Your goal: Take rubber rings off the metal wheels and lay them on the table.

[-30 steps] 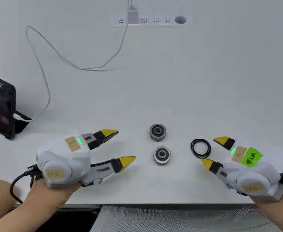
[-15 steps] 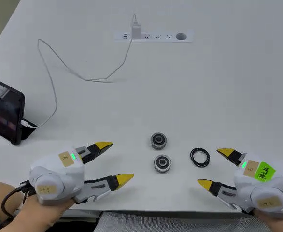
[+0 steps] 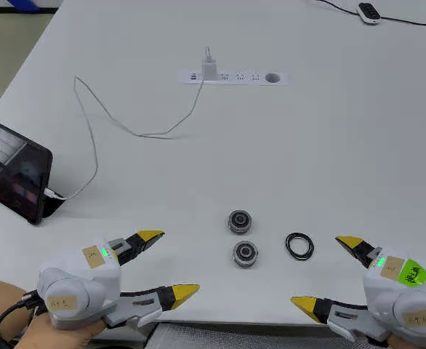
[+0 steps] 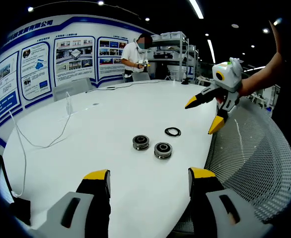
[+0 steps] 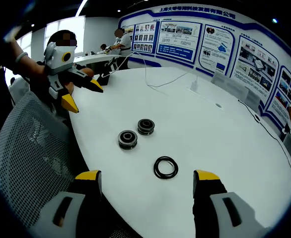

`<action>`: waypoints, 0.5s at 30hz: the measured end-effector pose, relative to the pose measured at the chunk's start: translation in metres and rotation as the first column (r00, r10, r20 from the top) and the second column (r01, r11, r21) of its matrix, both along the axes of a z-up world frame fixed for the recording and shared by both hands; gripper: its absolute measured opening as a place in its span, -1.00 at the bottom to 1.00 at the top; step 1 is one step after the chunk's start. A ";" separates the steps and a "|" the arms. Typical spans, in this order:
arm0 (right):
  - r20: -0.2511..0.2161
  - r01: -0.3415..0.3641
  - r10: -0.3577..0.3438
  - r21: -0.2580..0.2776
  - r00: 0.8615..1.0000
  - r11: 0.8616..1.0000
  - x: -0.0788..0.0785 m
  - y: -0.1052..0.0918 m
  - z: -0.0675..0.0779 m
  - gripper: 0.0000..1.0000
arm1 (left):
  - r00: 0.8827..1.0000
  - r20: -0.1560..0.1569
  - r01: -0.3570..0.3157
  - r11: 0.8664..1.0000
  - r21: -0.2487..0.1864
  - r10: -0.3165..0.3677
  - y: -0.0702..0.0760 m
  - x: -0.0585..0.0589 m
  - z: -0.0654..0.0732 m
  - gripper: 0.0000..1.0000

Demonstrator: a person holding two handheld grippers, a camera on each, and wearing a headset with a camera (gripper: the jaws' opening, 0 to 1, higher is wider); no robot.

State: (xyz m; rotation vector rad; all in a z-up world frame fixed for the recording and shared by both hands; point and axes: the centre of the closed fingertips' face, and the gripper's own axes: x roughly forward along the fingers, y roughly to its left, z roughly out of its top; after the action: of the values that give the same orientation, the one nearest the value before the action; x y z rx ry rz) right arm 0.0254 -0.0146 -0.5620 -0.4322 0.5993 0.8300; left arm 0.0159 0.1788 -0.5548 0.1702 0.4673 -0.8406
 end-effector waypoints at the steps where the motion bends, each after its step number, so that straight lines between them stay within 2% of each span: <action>1: 0.000 0.005 -0.005 0.007 1.000 1.000 -0.002 0.000 0.001 0.54 | 1.000 0.003 -0.001 1.000 0.000 0.001 0.000 -0.002 0.001 0.32; 10: -0.009 0.044 -0.043 0.056 0.999 0.997 -0.009 0.000 0.006 0.72 | 1.000 -0.014 -0.009 0.999 -0.033 0.008 0.002 -0.011 0.004 0.51; 15: -0.009 0.044 -0.044 0.089 0.999 0.995 -0.011 0.005 0.009 0.83 | 1.000 -0.008 -0.019 0.998 -0.065 0.019 0.005 -0.013 0.010 0.57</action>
State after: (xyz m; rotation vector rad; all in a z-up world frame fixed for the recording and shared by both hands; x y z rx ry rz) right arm 0.0144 -0.0093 -0.5535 -0.3337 0.5743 0.8132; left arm 0.0030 0.1835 -0.5451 0.1026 0.4475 -0.8369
